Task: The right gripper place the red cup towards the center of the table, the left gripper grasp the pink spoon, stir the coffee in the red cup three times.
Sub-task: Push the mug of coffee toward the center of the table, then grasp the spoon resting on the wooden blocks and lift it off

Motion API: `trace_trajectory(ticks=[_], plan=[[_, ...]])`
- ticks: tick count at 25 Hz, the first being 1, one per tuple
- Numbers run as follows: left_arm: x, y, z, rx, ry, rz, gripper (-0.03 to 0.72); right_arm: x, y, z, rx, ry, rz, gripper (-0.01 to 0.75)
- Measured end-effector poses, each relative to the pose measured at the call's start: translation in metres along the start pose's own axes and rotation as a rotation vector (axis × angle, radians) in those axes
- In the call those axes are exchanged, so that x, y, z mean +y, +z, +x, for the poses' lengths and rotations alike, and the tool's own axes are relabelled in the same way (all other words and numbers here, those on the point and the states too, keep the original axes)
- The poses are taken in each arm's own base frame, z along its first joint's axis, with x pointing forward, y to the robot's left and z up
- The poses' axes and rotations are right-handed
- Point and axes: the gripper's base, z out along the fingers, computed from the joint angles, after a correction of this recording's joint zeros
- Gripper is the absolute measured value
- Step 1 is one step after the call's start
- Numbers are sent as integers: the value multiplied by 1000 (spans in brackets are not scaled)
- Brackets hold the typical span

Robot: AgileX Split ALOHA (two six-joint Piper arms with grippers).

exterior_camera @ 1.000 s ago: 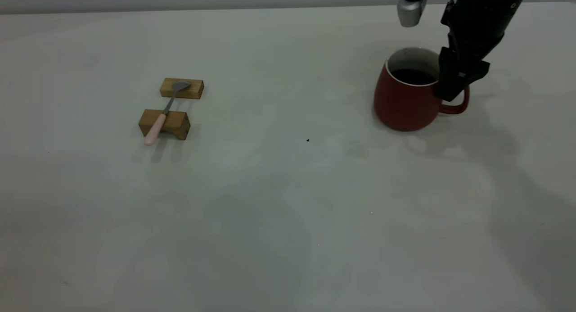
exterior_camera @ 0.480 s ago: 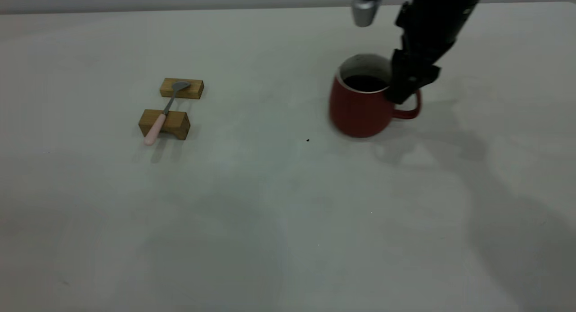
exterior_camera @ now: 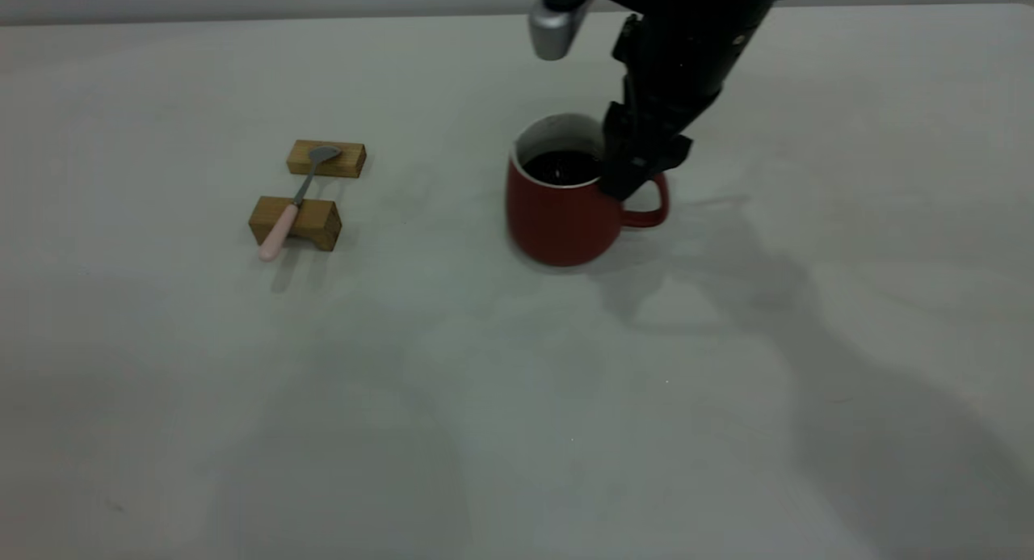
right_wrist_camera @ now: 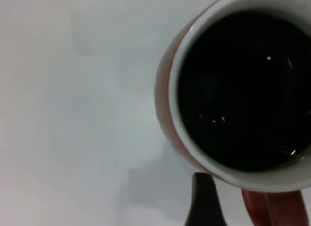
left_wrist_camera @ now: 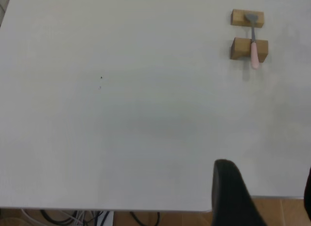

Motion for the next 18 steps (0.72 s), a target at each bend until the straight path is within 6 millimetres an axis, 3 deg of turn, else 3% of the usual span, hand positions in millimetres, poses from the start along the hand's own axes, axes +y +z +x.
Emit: trace_trajectory(ticks=[6, 10, 13, 18], plan=[[0, 0, 0, 0, 0, 0, 438, 5, 0, -4, -1, 6, -23, 592], [0, 0, 0, 0, 0, 0, 438, 6, -16, -5, 29, 3, -47, 592], [0, 0, 0, 0, 0, 0, 438, 1, -50, -7, 55, 41, -56, 592], [0, 0, 0, 0, 0, 0, 438, 3, -137, -10, 117, 264, -40, 592]])
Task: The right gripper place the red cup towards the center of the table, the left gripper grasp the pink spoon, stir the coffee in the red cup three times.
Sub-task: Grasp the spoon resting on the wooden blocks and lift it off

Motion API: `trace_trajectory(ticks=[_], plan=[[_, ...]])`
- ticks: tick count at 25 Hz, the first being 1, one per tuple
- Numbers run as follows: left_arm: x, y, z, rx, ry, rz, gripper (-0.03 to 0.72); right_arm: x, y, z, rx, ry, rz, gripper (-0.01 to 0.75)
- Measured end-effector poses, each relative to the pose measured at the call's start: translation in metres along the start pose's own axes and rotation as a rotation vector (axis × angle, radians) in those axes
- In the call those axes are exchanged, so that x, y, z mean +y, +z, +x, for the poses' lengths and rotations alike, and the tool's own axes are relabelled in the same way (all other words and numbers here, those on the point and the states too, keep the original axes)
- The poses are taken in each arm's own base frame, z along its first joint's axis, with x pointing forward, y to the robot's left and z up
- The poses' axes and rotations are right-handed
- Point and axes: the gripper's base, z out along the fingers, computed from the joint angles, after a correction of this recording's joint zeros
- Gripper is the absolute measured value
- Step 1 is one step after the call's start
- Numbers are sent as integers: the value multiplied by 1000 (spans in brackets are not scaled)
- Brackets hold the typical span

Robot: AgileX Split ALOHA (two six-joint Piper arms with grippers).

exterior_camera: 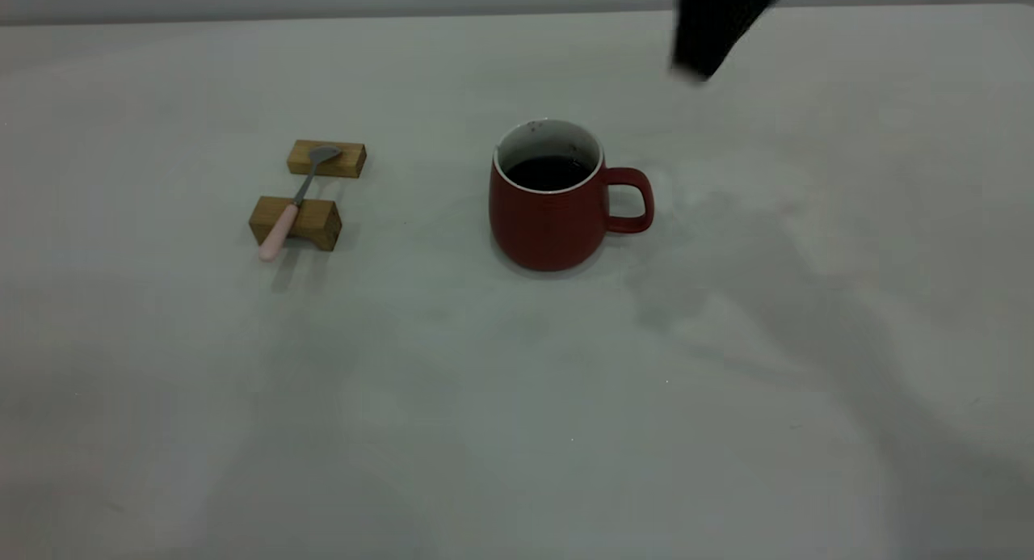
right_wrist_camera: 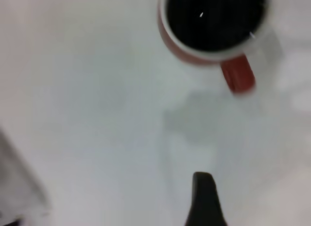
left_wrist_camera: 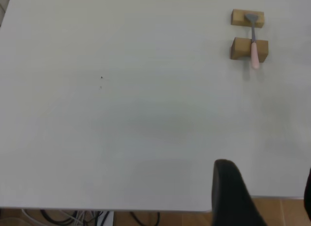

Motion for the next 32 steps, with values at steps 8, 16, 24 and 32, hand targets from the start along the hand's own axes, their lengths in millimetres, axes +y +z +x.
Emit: trace_trajectory(ticks=[8, 16, 24, 32], plan=[[0, 0, 0, 0, 0, 0, 438, 29, -127, 31, 4, 353, 101, 592], [0, 0, 0, 0, 0, 0, 438, 66, -196, 69, -123, 284, 220, 592], [0, 0, 0, 0, 0, 0, 438, 133, -214, 160, -205, 379, 261, 592], [0, 0, 0, 0, 0, 0, 438, 182, -205, 244, -375, 635, 342, 592]])
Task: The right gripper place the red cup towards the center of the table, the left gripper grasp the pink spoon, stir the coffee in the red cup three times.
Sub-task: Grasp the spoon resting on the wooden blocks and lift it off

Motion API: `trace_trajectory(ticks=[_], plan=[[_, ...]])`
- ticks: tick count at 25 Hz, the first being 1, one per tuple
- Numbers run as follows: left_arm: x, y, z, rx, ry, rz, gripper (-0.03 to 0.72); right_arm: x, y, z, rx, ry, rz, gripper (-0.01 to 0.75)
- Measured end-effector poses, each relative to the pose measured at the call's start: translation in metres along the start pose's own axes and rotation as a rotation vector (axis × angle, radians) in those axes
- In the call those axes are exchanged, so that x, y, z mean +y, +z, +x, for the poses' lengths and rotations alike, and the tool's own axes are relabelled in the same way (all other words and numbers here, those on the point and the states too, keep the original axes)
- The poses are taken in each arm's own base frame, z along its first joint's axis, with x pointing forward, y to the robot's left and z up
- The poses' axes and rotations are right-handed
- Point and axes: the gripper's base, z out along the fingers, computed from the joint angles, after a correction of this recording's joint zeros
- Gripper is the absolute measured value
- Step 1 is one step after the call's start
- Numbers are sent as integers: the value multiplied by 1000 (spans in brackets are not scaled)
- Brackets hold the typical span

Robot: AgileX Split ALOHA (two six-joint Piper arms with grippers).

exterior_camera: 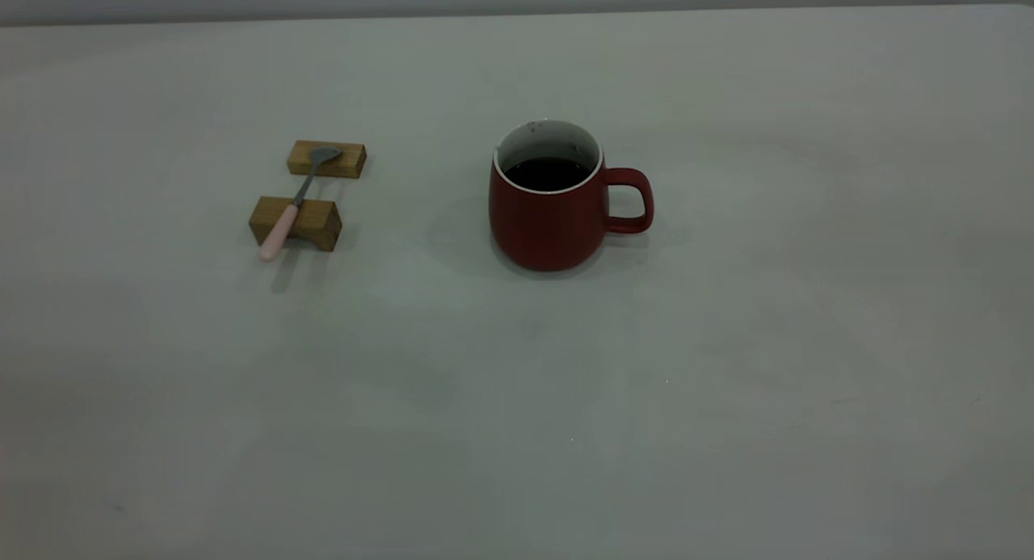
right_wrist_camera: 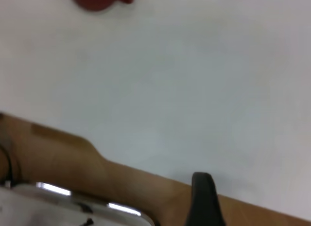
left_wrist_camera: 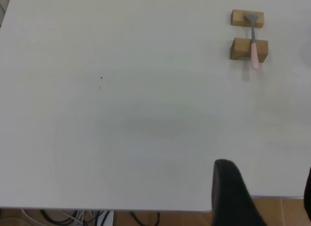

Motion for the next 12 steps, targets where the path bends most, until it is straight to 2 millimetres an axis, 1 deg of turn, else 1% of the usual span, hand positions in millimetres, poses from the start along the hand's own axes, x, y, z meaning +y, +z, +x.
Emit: trace_trajectory(ticks=[4, 7, 12], plan=[[0, 0, 0, 0, 0, 0, 438, -5, -2, 37, -72, 81, 68, 592], [0, 0, 0, 0, 0, 0, 438, -5, 2, 58, -126, 131, 111, 592], [0, 0, 0, 0, 0, 0, 438, -4, 13, 79, -226, 190, 177, 592]])
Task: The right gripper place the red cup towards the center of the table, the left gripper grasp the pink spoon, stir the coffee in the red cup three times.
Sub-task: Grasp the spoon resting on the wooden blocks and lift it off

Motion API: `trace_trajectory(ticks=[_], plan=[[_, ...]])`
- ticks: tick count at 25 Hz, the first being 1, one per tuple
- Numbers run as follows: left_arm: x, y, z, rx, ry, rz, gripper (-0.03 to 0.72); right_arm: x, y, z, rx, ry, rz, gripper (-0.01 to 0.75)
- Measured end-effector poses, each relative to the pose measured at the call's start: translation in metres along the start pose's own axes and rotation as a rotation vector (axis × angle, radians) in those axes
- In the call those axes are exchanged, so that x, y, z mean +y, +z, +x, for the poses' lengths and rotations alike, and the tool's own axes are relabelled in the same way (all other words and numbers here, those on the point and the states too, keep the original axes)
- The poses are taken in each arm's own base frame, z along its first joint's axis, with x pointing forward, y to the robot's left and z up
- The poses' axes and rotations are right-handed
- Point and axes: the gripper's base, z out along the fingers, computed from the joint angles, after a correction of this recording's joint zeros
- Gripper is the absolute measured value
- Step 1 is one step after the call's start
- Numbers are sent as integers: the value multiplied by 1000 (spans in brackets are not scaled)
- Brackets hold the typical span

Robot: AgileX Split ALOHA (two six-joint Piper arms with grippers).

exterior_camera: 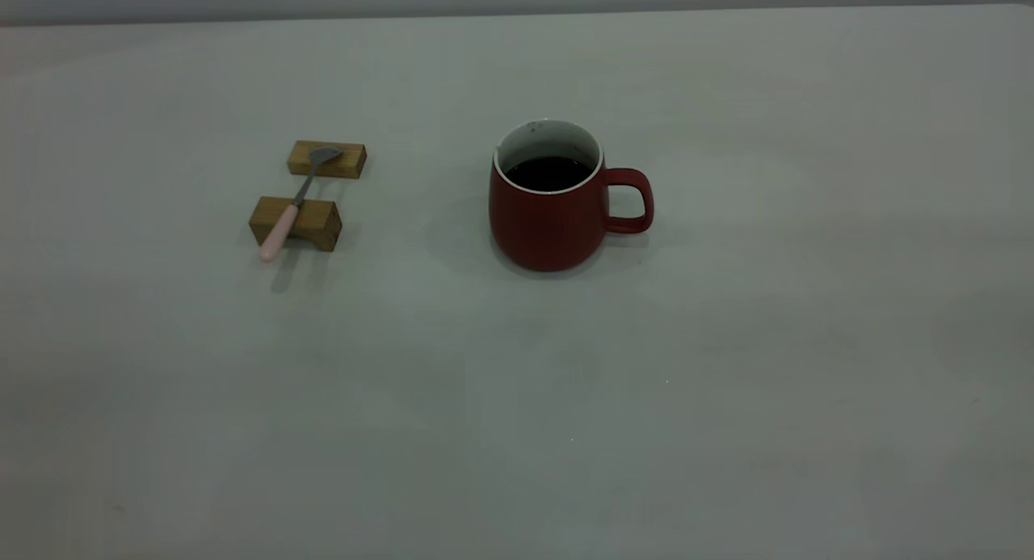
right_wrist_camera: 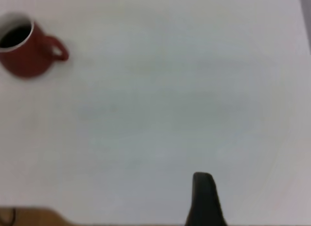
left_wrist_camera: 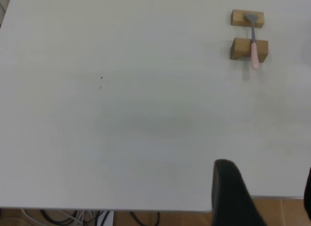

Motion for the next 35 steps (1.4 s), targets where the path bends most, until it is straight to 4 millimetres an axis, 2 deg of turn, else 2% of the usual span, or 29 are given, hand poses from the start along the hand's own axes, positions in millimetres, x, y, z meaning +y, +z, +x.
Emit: trace_trajectory(ticks=[7, 35], plan=[[0, 0, 0, 0, 0, 0, 438, 0, -3, 13, -82, 53, 67, 592], [2, 0, 0, -1, 6, -20, 438, 0, -3, 13, -82, 59, 77, 592]])
